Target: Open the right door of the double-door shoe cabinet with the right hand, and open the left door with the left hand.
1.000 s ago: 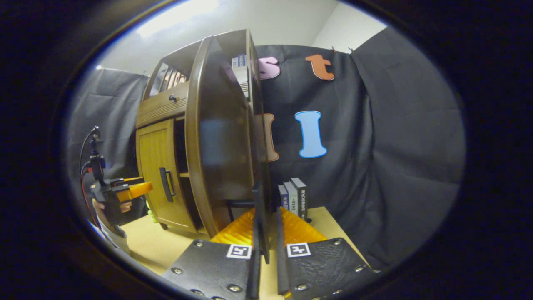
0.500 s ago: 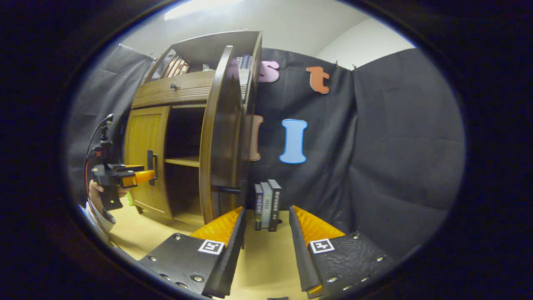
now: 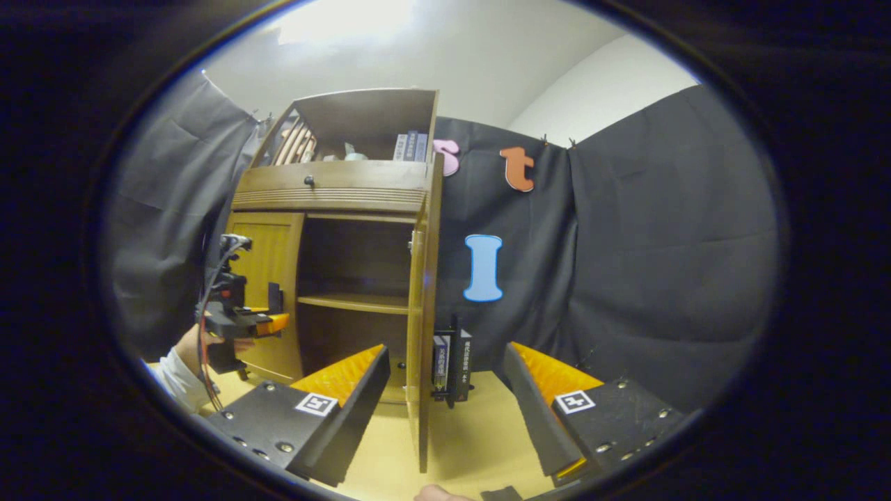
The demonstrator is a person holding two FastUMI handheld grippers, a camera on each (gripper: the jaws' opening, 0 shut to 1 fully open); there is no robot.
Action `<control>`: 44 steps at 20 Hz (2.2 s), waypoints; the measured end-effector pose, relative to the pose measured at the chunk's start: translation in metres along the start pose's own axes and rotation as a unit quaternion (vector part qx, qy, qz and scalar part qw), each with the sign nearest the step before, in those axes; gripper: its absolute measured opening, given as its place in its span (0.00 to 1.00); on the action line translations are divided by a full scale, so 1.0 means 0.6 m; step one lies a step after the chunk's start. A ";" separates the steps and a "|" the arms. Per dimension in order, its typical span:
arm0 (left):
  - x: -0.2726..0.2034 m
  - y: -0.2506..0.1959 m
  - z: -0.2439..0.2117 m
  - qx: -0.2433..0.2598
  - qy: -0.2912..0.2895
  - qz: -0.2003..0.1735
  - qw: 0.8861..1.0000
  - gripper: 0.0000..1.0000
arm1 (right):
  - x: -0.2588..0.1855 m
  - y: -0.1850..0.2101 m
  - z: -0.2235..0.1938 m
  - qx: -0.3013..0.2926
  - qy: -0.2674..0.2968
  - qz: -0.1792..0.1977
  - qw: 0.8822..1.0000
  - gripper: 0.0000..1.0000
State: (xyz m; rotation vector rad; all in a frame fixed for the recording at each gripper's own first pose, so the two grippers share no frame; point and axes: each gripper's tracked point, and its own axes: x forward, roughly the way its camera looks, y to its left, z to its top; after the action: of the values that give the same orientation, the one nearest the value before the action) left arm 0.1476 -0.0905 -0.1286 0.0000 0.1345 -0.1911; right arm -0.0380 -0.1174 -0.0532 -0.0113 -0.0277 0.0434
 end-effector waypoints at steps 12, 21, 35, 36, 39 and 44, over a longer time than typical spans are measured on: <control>-0.022 -0.014 0.010 -0.025 -0.005 -0.049 0.998 0.31 | -0.051 0.048 -0.004 0.001 -0.001 0.017 1.000 0.98; -0.089 -0.013 0.004 -0.024 0.004 -0.071 0.997 0.31 | -0.062 0.056 -0.007 0.038 -0.004 0.038 0.999 0.98; -0.187 0.009 -0.002 -0.016 0.013 -0.078 0.997 0.31 | -0.099 0.059 0.023 0.048 -0.021 0.027 0.998 0.98; -0.195 0.011 -0.004 -0.014 0.014 -0.077 0.997 0.31 | -0.100 0.064 0.025 0.049 -0.022 0.030 0.998 0.98; -0.222 0.021 -0.006 -0.003 0.022 -0.078 0.997 0.31 | -0.099 0.075 0.029 0.047 -0.021 0.036 0.998 0.98; -0.258 0.034 -0.008 -0.009 0.033 -0.087 0.996 0.31 | -0.109 0.095 0.045 0.037 -0.021 0.040 0.998 0.98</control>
State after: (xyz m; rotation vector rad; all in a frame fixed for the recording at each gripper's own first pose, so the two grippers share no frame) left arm 0.0003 -0.0410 -0.1132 -0.0236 0.2019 -0.3635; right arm -0.1066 -0.0628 -0.0286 0.0621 -0.0677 0.1249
